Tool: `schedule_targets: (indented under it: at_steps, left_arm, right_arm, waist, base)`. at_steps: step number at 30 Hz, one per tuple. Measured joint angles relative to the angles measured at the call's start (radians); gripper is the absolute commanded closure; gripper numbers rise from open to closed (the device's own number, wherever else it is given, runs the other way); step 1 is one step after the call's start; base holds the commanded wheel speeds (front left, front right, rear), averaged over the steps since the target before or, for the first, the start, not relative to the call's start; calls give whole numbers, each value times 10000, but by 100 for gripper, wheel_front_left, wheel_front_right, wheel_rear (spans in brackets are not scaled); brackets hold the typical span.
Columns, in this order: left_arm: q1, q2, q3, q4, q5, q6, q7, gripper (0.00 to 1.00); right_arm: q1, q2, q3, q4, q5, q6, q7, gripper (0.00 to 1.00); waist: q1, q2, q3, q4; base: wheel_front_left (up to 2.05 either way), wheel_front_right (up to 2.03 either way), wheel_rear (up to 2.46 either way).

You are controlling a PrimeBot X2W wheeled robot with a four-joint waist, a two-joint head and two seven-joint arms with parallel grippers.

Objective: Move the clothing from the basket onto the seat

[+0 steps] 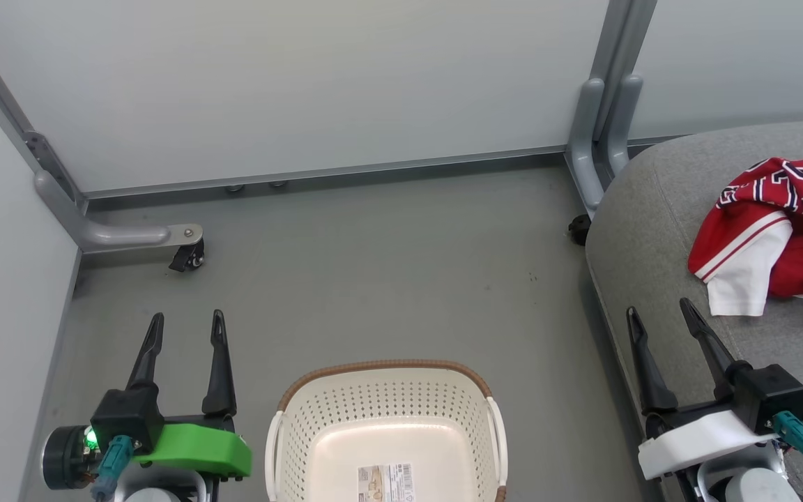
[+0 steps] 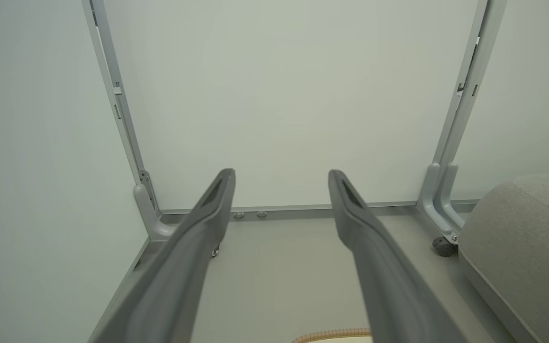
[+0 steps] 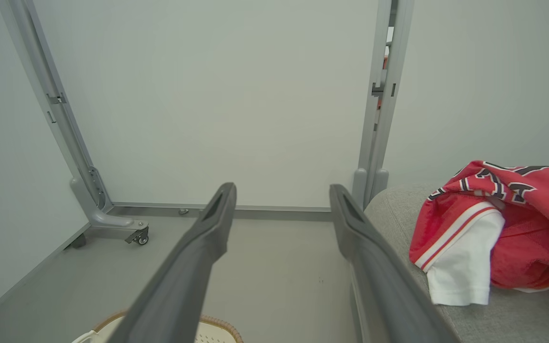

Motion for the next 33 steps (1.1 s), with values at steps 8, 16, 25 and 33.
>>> schedule_targets:
  at_steps: [8,16,25,33]
  left_arm:
    - [0,-113,150,-38,127,-155,0,0]
    - [8,-173,272,33,334,-194,0,0]
    - [126,-245,295,571,244,-201,155,100]
    - [128,-249,506,639,-1310,-320,560,100]
  right_arm:
    - [159,2,-31,-67,12,0,0,0]
    - [186,4,-12,-52,12,0,0,0]
    - [388,98,54,433,159,2,36,100]
    - [384,77,21,554,1758,2,374,100]
  waist:
    - [0,0,-44,-71]
    - [0,0,-86,-118]
    - [0,0,-100,-153]
    - [0,1,-94,-176]
  base:
    - [0,0,0]
    - [0,0,0]
    - [0,0,0]
    - [0,0,0]
